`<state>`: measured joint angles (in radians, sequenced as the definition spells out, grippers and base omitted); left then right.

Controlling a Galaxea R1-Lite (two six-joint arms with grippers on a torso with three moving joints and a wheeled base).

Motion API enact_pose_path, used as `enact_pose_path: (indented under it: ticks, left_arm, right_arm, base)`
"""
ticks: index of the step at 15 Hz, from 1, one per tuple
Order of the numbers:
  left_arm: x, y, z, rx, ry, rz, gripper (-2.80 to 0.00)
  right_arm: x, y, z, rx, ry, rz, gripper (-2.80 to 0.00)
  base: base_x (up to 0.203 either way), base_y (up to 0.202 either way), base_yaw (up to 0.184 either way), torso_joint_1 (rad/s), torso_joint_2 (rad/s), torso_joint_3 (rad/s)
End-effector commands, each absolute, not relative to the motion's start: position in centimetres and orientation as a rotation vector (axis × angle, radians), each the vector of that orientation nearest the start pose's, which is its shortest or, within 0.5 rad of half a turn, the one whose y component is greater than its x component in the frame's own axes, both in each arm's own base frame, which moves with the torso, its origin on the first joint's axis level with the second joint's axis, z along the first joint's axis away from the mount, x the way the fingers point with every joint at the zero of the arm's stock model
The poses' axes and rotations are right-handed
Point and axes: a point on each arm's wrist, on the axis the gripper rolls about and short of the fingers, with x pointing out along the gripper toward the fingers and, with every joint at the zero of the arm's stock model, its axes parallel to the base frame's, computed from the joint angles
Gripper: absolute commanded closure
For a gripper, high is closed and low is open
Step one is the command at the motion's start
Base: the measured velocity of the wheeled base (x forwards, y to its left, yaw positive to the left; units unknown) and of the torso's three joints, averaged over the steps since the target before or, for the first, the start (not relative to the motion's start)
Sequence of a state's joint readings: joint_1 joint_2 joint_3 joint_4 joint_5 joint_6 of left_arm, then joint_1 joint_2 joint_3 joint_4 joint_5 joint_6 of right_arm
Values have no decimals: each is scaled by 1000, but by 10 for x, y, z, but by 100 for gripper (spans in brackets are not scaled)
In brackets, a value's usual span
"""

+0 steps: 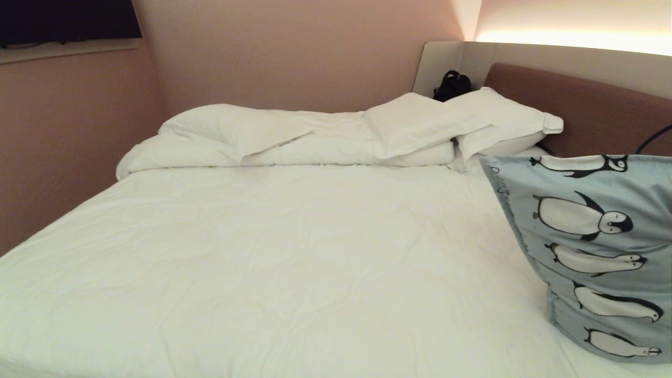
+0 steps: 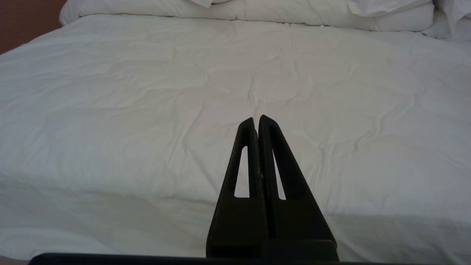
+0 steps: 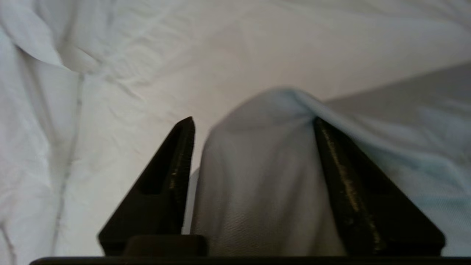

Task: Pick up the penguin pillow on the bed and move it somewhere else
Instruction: Place the pillow at the bedside

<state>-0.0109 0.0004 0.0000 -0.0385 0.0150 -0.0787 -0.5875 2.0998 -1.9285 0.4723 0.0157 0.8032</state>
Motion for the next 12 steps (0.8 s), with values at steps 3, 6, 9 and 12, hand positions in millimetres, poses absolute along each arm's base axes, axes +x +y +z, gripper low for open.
enact_pose_path:
  ticks: [3, 6, 9, 12]
  left_arm:
    - [-23, 1, 79, -80, -39, 3, 0]
    - [-23, 1, 80, -80, -40, 3, 0]
    - [-23, 1, 79, -80, -39, 3, 0]
    - [-23, 1, 80, -80, -40, 3, 0]
  right_arm:
    - [346, -239, 270, 912, 169, -713, -280]
    - [334, -243, 288, 898, 90, -711, -280]
    - [312, -247, 310, 879, 8, -731, -280]
    - [280, -247, 338, 861, -85, -756, -280]
  base:
    - [0, 0, 0, 0, 0, 0]
    - [0, 0, 0, 0, 0, 0]
    - [0, 0, 0, 0, 0, 0]
    - [0, 0, 0, 0, 0, 0]
